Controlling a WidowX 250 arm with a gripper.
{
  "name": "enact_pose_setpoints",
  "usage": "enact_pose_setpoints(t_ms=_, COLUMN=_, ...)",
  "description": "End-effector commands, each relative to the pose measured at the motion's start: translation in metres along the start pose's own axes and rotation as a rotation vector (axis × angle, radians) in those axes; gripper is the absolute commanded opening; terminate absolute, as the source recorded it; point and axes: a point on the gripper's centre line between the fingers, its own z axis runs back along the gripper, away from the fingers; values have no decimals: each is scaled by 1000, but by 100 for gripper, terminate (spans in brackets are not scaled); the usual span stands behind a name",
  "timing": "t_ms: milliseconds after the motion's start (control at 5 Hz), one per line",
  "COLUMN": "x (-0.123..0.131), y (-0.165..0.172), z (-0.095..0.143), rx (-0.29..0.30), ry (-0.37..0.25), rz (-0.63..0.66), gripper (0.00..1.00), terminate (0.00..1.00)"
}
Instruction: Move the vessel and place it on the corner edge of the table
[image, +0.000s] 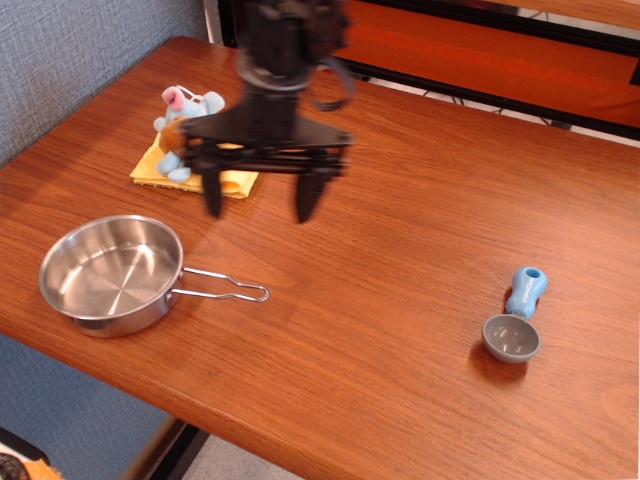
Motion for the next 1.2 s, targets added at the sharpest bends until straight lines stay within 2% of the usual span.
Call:
enact_pose_setpoints(t_ms=0, x=-26, y=-67, z=45, rx=-161, ry=-64, rz=-245, gripper=100, terminate=0)
enact_pose_setpoints(t_ms=200, x=-35, y=-90, z=66, rx=-178, ry=-90, rz=-253, gripper=100, terminate=0)
enact_pose_setpoints(t_ms=400, x=-42, y=-110, z=79, rx=-187, ry=-75, rz=-219, gripper=100, terminate=0)
enact_pose_setpoints(t_ms=600, x=-46, y=-123, z=86, rx=-235, ry=-40, rz=-150, gripper=100, terminate=0)
enact_pose_setpoints(t_ms=800, x=-46, y=-123, z=86, rx=-235, ry=-40, rz=-150, gripper=100, terminate=0)
enact_pose_setpoints(t_ms=1000, x=-46, y=-123, z=86, rx=-235, ry=-40, rz=-150, gripper=100, terminate=100)
